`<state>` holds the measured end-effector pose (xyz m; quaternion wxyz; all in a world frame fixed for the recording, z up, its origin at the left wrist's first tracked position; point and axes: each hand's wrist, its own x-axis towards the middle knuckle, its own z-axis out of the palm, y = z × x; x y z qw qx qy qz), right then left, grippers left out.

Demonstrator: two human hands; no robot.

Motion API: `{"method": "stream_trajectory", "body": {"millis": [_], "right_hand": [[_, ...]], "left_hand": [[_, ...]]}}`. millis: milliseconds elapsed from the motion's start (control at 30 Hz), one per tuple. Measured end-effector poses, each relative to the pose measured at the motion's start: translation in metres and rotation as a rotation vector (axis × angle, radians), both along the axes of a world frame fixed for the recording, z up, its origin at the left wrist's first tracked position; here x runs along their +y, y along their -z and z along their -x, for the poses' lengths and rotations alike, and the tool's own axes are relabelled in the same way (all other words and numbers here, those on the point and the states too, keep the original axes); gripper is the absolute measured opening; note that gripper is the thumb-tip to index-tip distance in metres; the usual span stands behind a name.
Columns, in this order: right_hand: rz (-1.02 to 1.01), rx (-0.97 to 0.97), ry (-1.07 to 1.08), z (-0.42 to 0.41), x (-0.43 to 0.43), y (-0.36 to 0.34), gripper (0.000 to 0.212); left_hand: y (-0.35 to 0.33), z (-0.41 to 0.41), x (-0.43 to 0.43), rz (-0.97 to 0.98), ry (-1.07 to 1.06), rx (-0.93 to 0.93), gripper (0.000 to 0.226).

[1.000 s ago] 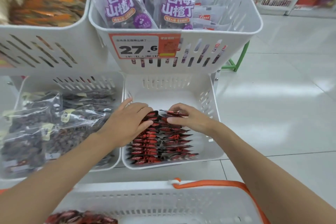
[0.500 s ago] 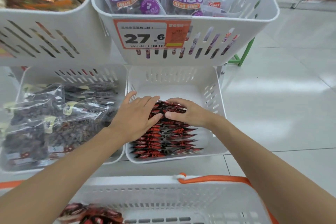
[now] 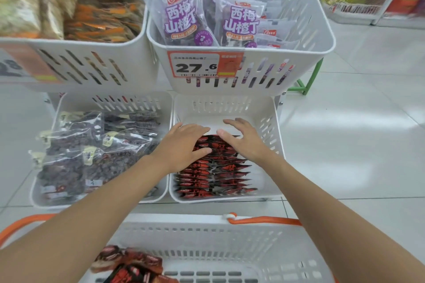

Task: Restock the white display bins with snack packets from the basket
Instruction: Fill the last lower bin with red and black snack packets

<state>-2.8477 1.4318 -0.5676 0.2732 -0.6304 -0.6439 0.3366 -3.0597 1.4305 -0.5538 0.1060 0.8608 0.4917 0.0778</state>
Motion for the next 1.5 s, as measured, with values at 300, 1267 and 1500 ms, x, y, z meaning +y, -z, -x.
{"method": "stream_trajectory", "body": {"millis": [300,1267,1500], "right_hand": [[-0.486,-0.175,-0.062,0.046,-0.109,-0.055,0.052],[0.69,0.374,-0.388,0.111,-0.247,-0.004,0.022],[0.599,0.498,-0.254,0.126,-0.256,0.005,0.029]], "left_hand": [[-0.038,0.035,-0.108,-0.105,-0.169,-0.299,0.026],[0.008,0.103,-0.277,1.114,-0.77,-1.223,0.039],[0.014,0.114,-0.274,1.034,-0.85,-1.399,0.088]]}}
